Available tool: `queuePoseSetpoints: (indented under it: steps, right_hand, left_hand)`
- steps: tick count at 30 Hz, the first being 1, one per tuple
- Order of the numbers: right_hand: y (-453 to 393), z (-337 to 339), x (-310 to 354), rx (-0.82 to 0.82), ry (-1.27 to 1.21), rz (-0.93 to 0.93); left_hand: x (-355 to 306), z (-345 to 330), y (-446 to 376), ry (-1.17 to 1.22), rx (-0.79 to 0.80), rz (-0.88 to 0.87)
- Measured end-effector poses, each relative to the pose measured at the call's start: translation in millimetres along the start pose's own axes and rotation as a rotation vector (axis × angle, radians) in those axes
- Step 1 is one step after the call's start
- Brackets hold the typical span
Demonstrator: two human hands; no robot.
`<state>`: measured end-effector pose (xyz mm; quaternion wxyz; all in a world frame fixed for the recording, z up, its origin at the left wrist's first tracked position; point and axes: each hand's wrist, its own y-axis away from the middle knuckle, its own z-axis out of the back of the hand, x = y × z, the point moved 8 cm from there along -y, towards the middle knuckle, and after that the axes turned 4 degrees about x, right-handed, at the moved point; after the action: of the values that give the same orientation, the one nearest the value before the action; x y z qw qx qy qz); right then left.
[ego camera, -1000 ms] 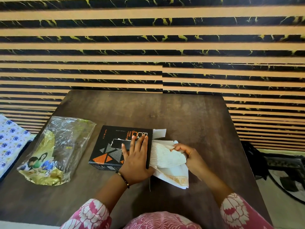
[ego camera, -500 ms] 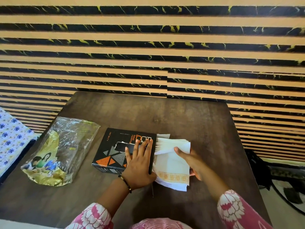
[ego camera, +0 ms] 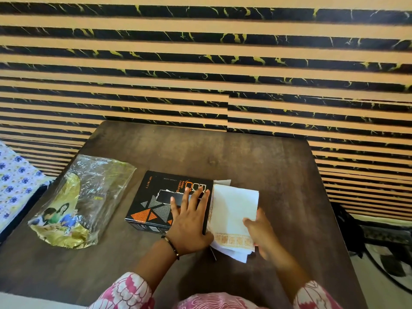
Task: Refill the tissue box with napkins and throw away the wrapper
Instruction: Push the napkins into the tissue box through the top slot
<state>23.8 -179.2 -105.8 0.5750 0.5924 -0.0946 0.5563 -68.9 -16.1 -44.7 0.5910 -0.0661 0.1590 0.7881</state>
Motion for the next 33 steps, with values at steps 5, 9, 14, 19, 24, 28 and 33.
queuePoseSetpoints:
  steps: [5, 9, 14, 19, 24, 28, 33]
  right_hand:
    - [-2, -21, 16, 0.037, -0.014, 0.035]
    - [-12, -36, 31, 0.119, -0.005, 0.051]
    - [-7, -17, 6, 0.265, -0.207, -0.124]
    - [-12, -9, 2, 0.157, -0.090, -0.146]
    - [-16, -55, 19, 0.220, -0.084, -0.114]
    - [-7, -67, 15, 0.265, -0.221, -0.169]
    - [-6, -63, 4, 0.183, -0.168, -0.205]
  left_hand:
    - [0, -5, 3, -0.052, -0.040, -0.009]
    - [-3, -4, 4, -0.041, -0.061, -0.020]
    - [-3, -4, 2, -0.081, -0.032, -0.031]
    - [-6, -7, 3, -0.150, -0.002, -0.038]
    - [-5, -13, 3, -0.174, 0.054, -0.017]
    - [-7, -13, 4, -0.171, 0.044, -0.028]
    - [-8, -6, 4, -0.211, -0.018, -0.027]
